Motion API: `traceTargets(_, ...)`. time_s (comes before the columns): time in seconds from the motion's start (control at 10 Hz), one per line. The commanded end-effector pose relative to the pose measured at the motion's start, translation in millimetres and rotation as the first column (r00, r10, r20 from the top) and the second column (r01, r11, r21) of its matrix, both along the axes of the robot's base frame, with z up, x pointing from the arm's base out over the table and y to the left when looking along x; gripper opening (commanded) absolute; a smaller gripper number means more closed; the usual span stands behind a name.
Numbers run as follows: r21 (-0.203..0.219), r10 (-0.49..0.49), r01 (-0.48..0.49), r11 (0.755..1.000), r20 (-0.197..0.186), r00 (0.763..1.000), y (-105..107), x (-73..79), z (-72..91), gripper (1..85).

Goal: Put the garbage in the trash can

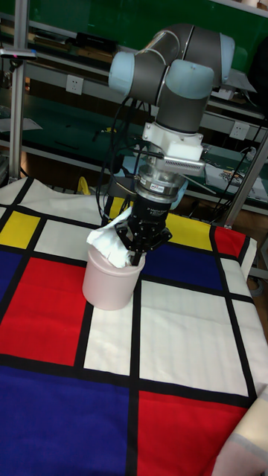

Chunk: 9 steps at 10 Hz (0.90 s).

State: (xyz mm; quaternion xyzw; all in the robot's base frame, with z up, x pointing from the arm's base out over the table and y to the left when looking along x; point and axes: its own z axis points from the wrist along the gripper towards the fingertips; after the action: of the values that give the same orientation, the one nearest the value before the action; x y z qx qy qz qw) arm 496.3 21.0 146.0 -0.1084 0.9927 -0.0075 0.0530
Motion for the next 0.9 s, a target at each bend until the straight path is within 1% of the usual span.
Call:
traceTargets(0.0,0.004,0.002,-0.002,1.0,-0.005,1.0,-10,-8.5,-3.9,1.0)
traceTargets(0.1,-0.001,0.004,-0.004,1.0,-0.005,1.0,-13,-10.6,-7.2,1.0)
traceTargets(0.3,0.0,-0.004,0.004,1.0,-0.002,1.0,-12,-14.8,-16.4,1.0)
traceTargets(0.4,-0.011,-0.006,0.005,1.0,-0.002,1.0,-14,-16.2,-16.9,1.0)
traceTargets(0.5,-0.028,-0.014,0.013,1.0,-0.021,1.0,-16,-24.0,-6.7,1.0)
traceTargets(0.7,-0.057,-0.026,0.024,0.998,-0.032,0.999,-15,-29.7,10.4,1.0)
traceTargets(0.8,-0.063,-0.035,0.032,0.997,-0.05,0.998,-15,-34.0,15.4,1.0)
